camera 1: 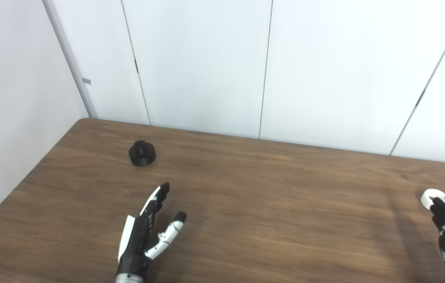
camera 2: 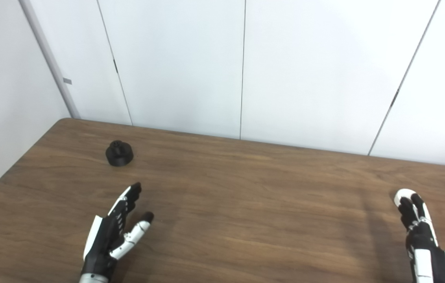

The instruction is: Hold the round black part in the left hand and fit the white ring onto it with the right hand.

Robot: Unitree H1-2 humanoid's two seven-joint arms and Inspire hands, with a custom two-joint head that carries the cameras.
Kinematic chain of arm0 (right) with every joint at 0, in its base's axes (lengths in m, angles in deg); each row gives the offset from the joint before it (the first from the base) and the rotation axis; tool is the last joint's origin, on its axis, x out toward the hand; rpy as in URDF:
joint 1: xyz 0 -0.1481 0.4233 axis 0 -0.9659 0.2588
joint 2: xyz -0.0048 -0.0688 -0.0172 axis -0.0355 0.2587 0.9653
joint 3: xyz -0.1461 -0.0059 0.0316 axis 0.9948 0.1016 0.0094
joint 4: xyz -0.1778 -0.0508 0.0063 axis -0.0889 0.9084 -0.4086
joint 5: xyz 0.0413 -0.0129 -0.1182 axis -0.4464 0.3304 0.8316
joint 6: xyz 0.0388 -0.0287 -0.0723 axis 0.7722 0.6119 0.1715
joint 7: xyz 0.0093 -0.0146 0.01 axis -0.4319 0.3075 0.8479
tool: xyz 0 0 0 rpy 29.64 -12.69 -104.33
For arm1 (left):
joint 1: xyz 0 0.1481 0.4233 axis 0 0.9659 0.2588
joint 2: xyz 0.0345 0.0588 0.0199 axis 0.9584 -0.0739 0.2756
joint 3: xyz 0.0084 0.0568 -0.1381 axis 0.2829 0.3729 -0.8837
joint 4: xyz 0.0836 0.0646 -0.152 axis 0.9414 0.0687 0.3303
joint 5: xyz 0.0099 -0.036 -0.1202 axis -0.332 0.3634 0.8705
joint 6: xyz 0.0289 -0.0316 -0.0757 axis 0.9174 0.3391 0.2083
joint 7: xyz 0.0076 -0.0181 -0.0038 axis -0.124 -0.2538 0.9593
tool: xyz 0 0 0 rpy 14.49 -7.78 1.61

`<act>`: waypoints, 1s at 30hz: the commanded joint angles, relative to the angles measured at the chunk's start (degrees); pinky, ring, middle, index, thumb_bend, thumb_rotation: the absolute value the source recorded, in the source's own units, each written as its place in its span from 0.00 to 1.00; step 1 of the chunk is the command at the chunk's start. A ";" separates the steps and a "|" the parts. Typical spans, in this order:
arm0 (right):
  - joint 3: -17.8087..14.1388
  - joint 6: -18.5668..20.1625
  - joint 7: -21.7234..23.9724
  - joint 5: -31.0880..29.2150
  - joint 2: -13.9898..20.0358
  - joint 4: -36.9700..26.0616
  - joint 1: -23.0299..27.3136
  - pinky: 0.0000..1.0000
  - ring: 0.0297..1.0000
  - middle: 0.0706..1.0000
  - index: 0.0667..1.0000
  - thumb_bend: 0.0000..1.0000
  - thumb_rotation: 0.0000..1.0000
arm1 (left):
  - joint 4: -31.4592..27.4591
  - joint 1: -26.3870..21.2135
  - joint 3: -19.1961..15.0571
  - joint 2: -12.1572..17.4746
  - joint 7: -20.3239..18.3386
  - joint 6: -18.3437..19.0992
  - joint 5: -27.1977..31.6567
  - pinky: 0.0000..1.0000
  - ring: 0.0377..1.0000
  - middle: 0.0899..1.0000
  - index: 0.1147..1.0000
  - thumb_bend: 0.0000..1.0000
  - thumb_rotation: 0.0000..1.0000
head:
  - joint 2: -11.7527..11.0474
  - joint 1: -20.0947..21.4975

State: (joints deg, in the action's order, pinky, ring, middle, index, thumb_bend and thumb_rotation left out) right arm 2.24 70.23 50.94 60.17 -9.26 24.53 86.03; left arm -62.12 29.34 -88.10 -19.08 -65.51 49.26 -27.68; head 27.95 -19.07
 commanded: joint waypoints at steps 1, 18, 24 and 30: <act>0.18 0.20 -0.41 0.67 -1.09 5.74 -5.40 0.97 0.94 0.94 0.97 0.53 1.00 | -4.46 1.63 -1.11 -0.48 1.81 2.44 -3.77 0.94 0.90 0.88 0.87 0.73 0.33 | 0.15 0.06; -0.04 1.46 -0.58 1.57 -1.66 4.50 -5.87 0.95 0.93 0.93 0.96 0.55 1.00 | -1.34 -13.59 -6.82 13.91 1.28 19.71 -16.20 0.99 0.93 0.89 0.84 0.89 0.27 | 0.77 0.30; -0.18 2.12 -0.86 1.52 -2.06 4.23 -5.86 0.94 0.92 0.92 0.96 0.57 1.00 | 5.42 -17.03 -5.27 18.84 2.24 19.41 -21.01 1.00 0.95 0.89 0.82 0.91 0.32 | 0.91 0.49; -0.13 2.27 -0.38 0.61 -2.24 4.05 -5.92 0.95 0.92 0.92 0.96 0.56 1.00 | 13.23 -21.47 -3.05 22.15 3.50 19.70 -25.18 1.00 0.97 0.91 0.79 0.93 0.34 | 1.05 0.77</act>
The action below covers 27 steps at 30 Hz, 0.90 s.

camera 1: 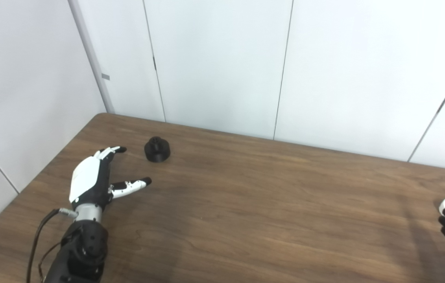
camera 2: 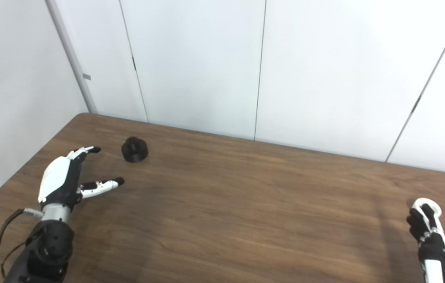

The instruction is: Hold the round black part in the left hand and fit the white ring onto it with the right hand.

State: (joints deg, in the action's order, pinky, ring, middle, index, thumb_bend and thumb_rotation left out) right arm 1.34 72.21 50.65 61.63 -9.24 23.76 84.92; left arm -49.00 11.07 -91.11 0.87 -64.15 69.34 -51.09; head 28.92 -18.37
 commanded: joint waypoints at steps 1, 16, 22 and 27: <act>0.80 0.26 -0.06 -0.84 -2.26 4.78 -4.85 0.96 0.92 0.93 0.96 0.56 1.00 | 1.57 -4.19 0.37 2.64 2.11 -0.20 -2.09 1.00 0.97 0.91 0.79 0.93 0.34 | 0.20 0.17; 0.90 0.73 -0.55 0.20 -2.55 3.41 -5.81 0.93 0.91 0.91 0.94 0.58 1.00 | 19.73 -17.48 6.00 5.43 0.60 1.93 -1.61 1.00 0.97 0.90 0.77 0.96 0.38 | 0.85 1.07; 0.80 0.75 -0.88 0.77 -2.51 3.40 -6.02 0.89 0.90 0.90 0.93 0.60 1.00 | 25.04 -21.62 7.93 6.26 -0.72 3.52 -0.74 1.00 0.97 0.90 0.78 0.97 0.42 | 1.02 1.28; 0.89 0.74 -0.76 0.94 -2.34 3.22 -6.24 0.88 0.89 0.90 0.93 0.61 1.00 | 29.20 -24.20 8.96 6.49 -0.31 3.33 0.36 1.00 0.97 0.91 0.78 0.99 0.41 | 1.16 1.52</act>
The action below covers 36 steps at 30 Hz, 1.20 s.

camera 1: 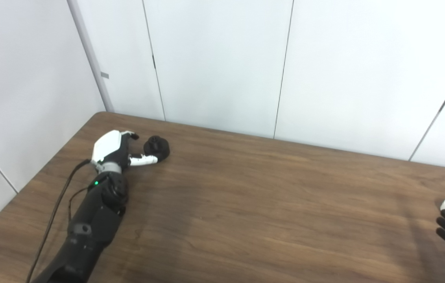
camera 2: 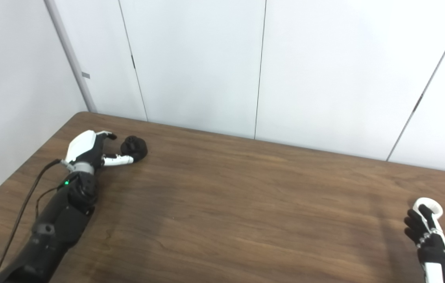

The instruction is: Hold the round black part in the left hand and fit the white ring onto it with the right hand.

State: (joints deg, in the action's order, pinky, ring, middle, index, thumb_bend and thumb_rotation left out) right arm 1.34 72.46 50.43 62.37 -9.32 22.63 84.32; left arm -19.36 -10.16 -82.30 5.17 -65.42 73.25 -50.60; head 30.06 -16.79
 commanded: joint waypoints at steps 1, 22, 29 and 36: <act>0.87 0.49 -0.45 -0.04 -2.28 4.34 -5.67 0.88 0.89 0.90 0.93 0.61 1.00 | -0.07 -3.31 0.41 2.21 0.85 -0.43 0.08 1.00 0.97 0.91 0.77 0.99 0.41 | 0.02 -0.06; 0.85 -0.50 -1.32 1.39 -2.41 4.89 -5.93 0.84 0.86 0.87 0.92 0.62 1.00 | 3.75 -5.76 2.26 1.79 2.01 -3.79 5.25 1.00 0.97 0.90 0.74 0.98 0.36 | 0.25 0.92; 0.88 -0.53 -1.42 1.56 -2.61 4.68 -6.03 0.83 0.85 0.86 0.90 0.64 1.00 | 4.37 -6.69 3.01 1.50 1.90 -2.92 5.35 1.00 0.96 0.88 0.74 0.96 0.34 | 0.62 1.37; 0.86 -1.00 -1.53 1.75 -2.65 5.20 -5.99 0.83 0.85 0.86 0.90 0.64 1.00 | 5.71 -7.46 3.91 1.58 2.50 -2.48 4.79 1.00 0.96 0.88 0.73 0.95 0.33 | 0.71 1.43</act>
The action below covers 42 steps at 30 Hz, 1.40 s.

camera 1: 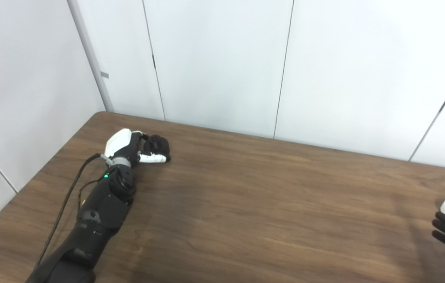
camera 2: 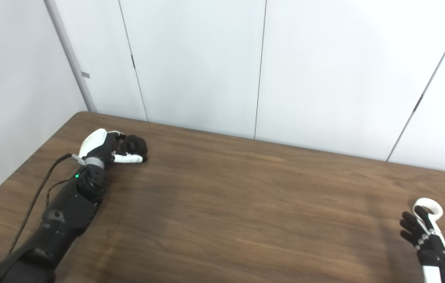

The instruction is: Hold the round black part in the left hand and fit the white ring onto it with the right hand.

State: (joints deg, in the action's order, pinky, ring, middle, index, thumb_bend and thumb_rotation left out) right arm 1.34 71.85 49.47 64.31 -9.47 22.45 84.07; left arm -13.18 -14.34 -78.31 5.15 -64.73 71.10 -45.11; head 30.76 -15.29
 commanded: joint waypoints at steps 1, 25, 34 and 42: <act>0.85 -0.23 -0.61 -0.21 -2.55 5.29 -5.76 0.83 0.85 0.86 0.90 0.64 1.00 | -0.23 -3.36 -0.01 1.62 1.94 -0.43 -0.68 1.00 0.96 0.88 0.73 0.95 0.33 | 0.01 -0.06; 0.96 -0.23 -0.94 0.29 -2.63 5.51 -5.46 0.83 0.86 0.86 0.90 0.66 1.00 | -2.10 -1.57 0.16 2.46 6.38 -5.27 -0.79 1.00 0.88 0.72 0.42 0.52 0.05 | 0.88 0.02; 1.62 -0.47 -1.18 1.06 -3.03 5.65 -4.80 0.84 0.86 0.86 0.91 0.66 1.00 | -12.13 2.33 1.09 2.98 4.73 -4.14 -3.65 1.00 0.86 0.71 0.42 0.52 0.05 | 2.30 2.02; 2.59 0.06 -1.94 3.18 -4.29 4.46 -4.61 0.84 0.85 0.86 0.91 0.65 1.00 | -27.07 7.44 0.73 2.22 -1.30 0.56 -4.11 1.00 0.89 0.72 0.42 0.52 0.04 | 3.55 4.39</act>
State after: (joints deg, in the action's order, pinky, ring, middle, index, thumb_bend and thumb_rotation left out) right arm 1.76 71.24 48.46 67.05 -9.88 22.35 84.21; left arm -36.73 -5.82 -77.04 6.13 -65.59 70.97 -48.24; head 34.28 -10.90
